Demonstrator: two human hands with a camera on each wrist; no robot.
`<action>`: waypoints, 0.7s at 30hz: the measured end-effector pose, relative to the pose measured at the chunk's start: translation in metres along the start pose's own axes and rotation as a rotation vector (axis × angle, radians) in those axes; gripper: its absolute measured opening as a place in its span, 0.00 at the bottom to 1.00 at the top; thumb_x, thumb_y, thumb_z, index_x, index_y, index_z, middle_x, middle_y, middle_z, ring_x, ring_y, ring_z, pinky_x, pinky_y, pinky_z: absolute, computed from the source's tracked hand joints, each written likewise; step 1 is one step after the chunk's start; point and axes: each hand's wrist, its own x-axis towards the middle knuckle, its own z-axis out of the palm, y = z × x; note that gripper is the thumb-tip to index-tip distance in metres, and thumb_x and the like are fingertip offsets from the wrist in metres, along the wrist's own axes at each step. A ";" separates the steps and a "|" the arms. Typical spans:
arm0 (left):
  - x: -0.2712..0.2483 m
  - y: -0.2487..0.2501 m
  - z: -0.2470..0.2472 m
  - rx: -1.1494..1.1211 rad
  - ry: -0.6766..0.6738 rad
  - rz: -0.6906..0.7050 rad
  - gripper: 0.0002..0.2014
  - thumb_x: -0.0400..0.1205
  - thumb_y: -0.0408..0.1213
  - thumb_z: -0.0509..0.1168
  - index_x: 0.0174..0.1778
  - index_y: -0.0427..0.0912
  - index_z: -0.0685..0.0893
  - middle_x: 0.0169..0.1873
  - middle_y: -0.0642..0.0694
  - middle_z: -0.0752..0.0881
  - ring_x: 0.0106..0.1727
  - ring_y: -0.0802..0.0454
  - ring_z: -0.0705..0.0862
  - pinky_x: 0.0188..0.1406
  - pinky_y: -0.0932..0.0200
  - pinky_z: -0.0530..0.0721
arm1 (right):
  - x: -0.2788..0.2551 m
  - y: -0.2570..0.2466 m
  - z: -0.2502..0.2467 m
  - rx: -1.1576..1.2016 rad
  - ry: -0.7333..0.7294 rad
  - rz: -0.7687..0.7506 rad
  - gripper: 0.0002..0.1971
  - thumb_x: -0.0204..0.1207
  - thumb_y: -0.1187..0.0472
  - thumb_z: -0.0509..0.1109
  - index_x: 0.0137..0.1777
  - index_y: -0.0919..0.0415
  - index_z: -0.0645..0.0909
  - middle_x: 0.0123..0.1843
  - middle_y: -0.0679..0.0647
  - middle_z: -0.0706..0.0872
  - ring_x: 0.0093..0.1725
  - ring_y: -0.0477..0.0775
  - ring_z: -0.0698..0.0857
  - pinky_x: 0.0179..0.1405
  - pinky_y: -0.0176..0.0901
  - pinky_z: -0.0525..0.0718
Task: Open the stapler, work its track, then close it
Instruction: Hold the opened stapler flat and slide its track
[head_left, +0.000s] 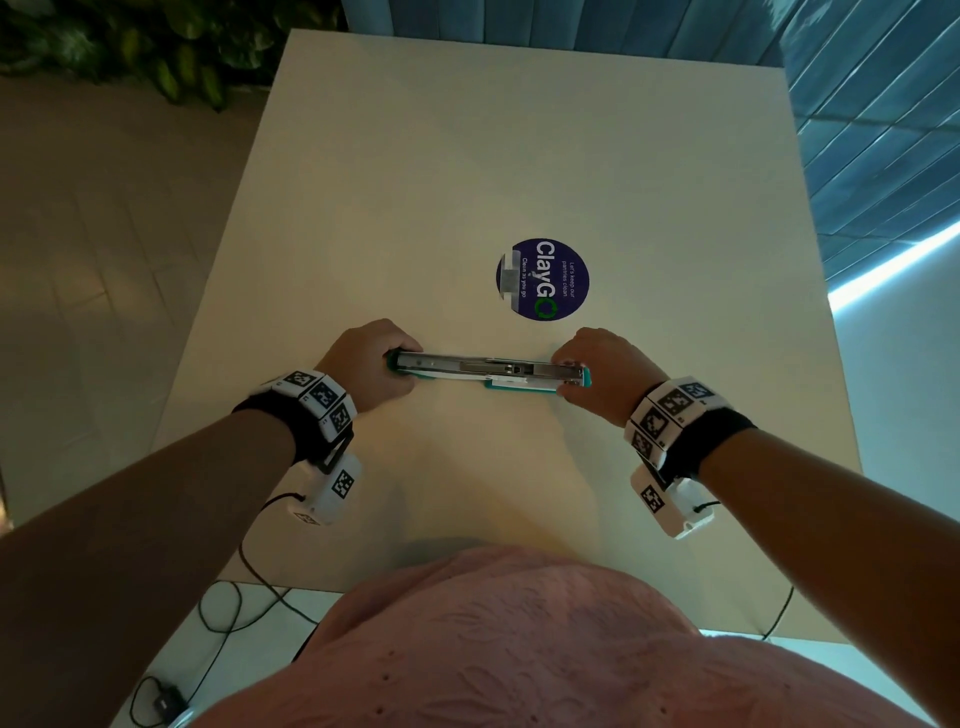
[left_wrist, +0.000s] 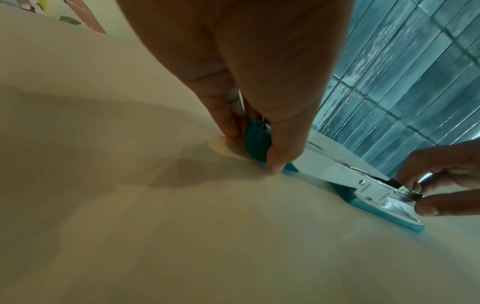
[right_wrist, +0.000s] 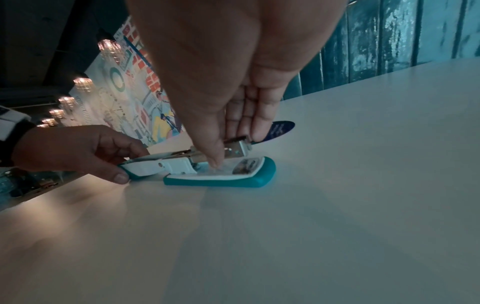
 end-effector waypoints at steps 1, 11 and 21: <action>0.000 0.000 0.000 -0.001 0.001 -0.001 0.13 0.66 0.31 0.73 0.47 0.44 0.86 0.44 0.42 0.86 0.43 0.44 0.83 0.42 0.53 0.80 | -0.002 0.003 0.002 0.025 0.015 0.012 0.16 0.69 0.56 0.72 0.57 0.54 0.79 0.50 0.52 0.79 0.51 0.51 0.75 0.56 0.48 0.80; -0.002 0.002 0.000 0.019 0.003 -0.014 0.14 0.67 0.31 0.72 0.48 0.42 0.86 0.45 0.40 0.86 0.44 0.43 0.83 0.45 0.49 0.81 | -0.007 -0.004 0.016 0.057 0.100 -0.192 0.19 0.70 0.61 0.71 0.62 0.52 0.77 0.60 0.56 0.78 0.58 0.56 0.75 0.56 0.49 0.80; -0.003 0.002 0.001 0.012 0.008 -0.011 0.14 0.68 0.32 0.73 0.49 0.42 0.86 0.45 0.41 0.86 0.44 0.44 0.83 0.44 0.54 0.78 | -0.006 0.006 0.018 0.029 0.037 -0.163 0.23 0.73 0.63 0.69 0.68 0.47 0.74 0.61 0.55 0.78 0.59 0.55 0.74 0.59 0.50 0.81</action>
